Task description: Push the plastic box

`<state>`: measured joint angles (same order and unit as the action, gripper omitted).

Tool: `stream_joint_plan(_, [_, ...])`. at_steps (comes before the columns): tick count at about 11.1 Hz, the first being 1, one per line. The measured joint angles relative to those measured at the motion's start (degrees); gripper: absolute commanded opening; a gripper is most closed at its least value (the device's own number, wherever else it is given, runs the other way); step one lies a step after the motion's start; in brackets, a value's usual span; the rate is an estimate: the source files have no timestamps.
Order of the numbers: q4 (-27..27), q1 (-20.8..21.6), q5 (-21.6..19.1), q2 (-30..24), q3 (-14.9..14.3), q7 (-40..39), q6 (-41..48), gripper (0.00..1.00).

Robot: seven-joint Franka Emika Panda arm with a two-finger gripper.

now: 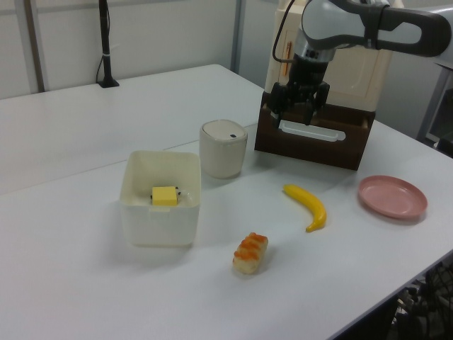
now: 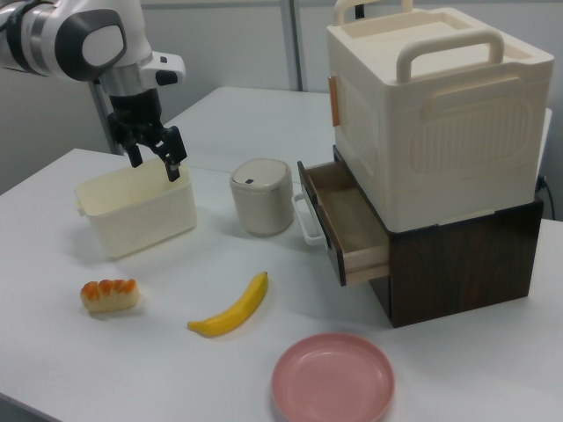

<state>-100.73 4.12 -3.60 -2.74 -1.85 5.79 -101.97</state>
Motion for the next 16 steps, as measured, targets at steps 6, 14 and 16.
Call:
stream_joint_plan(6, [0.01, 0.23, 2.64, 0.34, 0.01, -3.14, -1.29, 1.00])
stream_joint_plan(14, [0.02, 0.52, 3.01, 0.35, 0.01, -3.24, -1.30, 1.00])
stream_joint_plan(16, [0.02, 0.52, 3.01, 0.35, 0.01, -3.24, -1.30, 1.00])
